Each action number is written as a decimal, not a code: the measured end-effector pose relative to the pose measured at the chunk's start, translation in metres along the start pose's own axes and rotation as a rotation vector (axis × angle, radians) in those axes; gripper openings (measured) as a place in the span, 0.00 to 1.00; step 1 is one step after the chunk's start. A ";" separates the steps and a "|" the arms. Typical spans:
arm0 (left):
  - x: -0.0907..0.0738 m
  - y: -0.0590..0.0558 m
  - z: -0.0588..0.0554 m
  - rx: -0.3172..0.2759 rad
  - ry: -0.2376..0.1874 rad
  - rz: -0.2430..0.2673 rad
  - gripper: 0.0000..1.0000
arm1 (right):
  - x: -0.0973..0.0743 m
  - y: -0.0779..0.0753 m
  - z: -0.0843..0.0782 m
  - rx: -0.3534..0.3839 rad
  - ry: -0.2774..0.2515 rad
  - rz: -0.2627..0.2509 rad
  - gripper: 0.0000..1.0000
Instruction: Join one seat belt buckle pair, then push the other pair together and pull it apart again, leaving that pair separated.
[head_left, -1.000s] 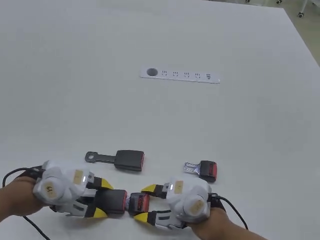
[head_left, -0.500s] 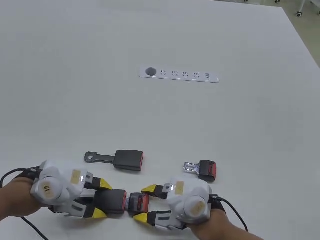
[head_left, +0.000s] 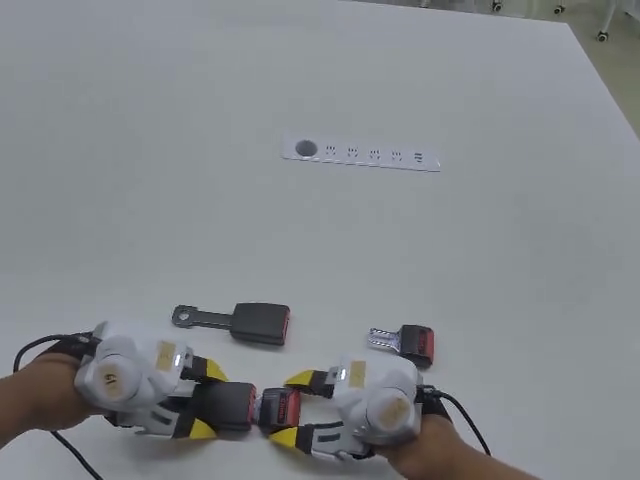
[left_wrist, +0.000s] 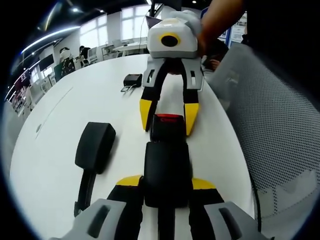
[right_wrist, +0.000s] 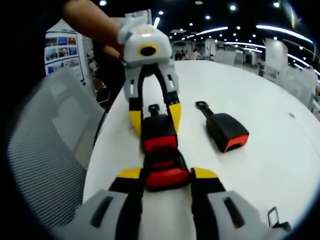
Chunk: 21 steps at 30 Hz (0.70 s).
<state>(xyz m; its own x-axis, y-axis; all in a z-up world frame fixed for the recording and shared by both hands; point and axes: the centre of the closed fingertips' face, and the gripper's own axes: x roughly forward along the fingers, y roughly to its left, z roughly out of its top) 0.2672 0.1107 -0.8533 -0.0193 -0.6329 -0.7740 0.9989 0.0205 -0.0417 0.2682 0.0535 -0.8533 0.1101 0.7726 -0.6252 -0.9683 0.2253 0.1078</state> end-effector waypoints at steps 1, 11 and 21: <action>0.000 0.000 0.000 -0.009 0.004 0.005 0.37 | 0.000 0.001 0.004 -0.008 -0.017 0.010 0.40; -0.009 -0.004 0.015 -0.038 0.016 0.036 0.77 | -0.017 -0.008 0.024 0.003 -0.091 -0.045 0.75; -0.035 0.031 0.031 -0.046 -0.028 0.133 0.80 | -0.067 -0.050 0.015 -0.011 -0.090 -0.118 0.83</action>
<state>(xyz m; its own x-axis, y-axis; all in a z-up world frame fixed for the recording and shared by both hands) 0.3002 0.1092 -0.8076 0.1149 -0.6439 -0.7564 0.9896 0.1409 0.0304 0.3124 -0.0010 -0.8054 0.2425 0.7913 -0.5612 -0.9499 0.3113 0.0285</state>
